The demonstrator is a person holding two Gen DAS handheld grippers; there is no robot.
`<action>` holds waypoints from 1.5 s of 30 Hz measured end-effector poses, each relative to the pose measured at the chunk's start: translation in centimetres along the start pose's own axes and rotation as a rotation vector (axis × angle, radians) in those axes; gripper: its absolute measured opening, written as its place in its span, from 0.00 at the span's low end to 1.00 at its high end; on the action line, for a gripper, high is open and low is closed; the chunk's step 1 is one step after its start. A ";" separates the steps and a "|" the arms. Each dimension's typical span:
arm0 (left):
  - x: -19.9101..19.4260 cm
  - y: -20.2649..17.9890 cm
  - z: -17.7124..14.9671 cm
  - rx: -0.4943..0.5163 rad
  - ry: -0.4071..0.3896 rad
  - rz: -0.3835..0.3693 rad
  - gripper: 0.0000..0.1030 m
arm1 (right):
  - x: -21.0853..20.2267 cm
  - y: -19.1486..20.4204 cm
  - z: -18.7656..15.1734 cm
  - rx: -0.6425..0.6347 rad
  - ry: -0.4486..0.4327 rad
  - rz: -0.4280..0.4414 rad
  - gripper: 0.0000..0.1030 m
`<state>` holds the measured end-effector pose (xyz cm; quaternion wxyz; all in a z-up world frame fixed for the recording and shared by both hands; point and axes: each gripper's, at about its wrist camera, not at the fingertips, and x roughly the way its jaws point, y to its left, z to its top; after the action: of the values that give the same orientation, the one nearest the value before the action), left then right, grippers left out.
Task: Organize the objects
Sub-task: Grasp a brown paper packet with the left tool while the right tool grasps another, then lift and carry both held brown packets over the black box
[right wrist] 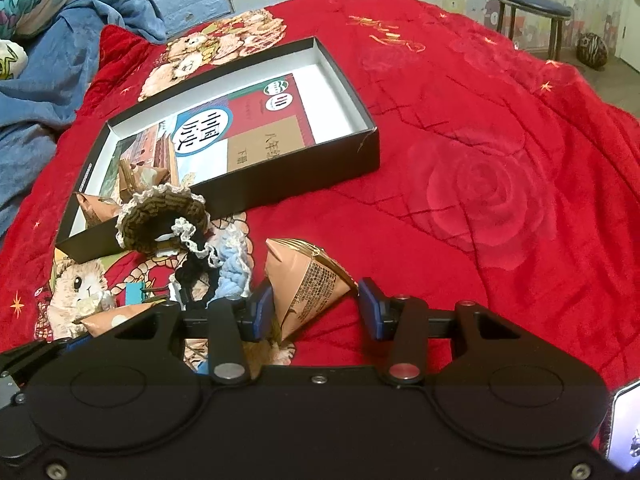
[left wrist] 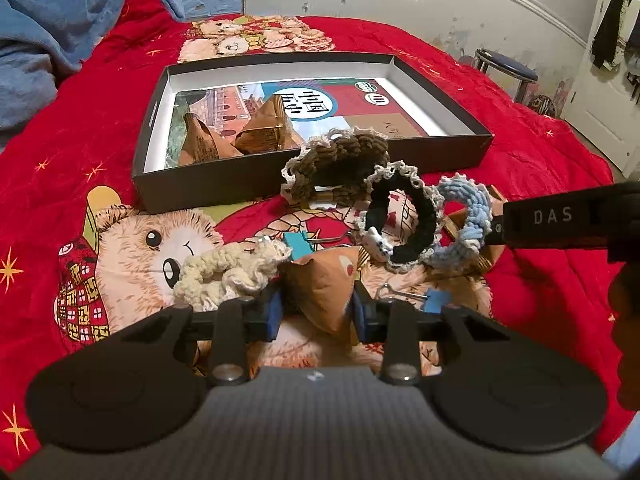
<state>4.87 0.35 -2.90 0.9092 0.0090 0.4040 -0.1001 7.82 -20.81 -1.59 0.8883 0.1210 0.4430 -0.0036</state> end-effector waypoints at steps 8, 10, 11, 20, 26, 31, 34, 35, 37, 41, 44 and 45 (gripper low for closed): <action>-0.3 -0.2 0.1 0.004 -0.005 -0.004 0.37 | -0.2 -0.5 0.2 0.024 -0.013 -0.010 0.42; -0.4 -0.2 0.1 0.004 -0.008 -0.004 0.37 | -0.3 -0.6 0.2 0.031 -0.020 -0.012 0.42; -0.5 -0.2 0.1 0.005 -0.011 -0.003 0.37 | -0.3 -0.7 0.3 0.033 -0.023 -0.012 0.42; -1.1 0.0 0.4 -0.007 -0.034 -0.006 0.37 | -1.0 -1.1 0.6 0.056 -0.067 -0.007 0.42; -1.7 0.3 0.6 -0.027 -0.055 -0.011 0.37 | -1.9 -1.0 0.5 0.065 -0.112 0.007 0.42; -1.8 0.3 0.7 -0.035 -0.065 -0.012 0.37 | -2.3 -0.6 0.2 0.061 -0.133 0.043 0.42; -1.9 0.3 0.7 -0.037 -0.069 -0.010 0.37 | -2.7 -0.2 0.0 0.047 -0.154 0.059 0.42; -1.9 0.3 0.7 -0.038 -0.071 -0.009 0.37 | -2.8 -0.2 0.0 0.046 -0.160 0.065 0.42; -1.9 0.4 0.7 -0.040 -0.075 -0.009 0.37 | -3.0 -0.1 0.0 0.050 -0.173 0.083 0.42; -2.2 0.4 0.8 -0.040 -0.101 -0.006 0.37 | -3.2 -0.3 0.2 0.065 -0.191 0.107 0.42; -2.6 0.4 0.9 -0.040 -0.130 -0.010 0.37 | -3.5 -0.3 0.3 0.066 -0.211 0.113 0.42; -2.7 0.4 1.0 -0.047 -0.140 -0.014 0.37 | -3.6 -0.2 0.4 0.066 -0.219 0.114 0.42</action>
<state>3.88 1.11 -0.26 0.9345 -0.0220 0.3418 -0.0973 5.92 -21.49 1.37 0.9256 0.1741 0.3355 0.0193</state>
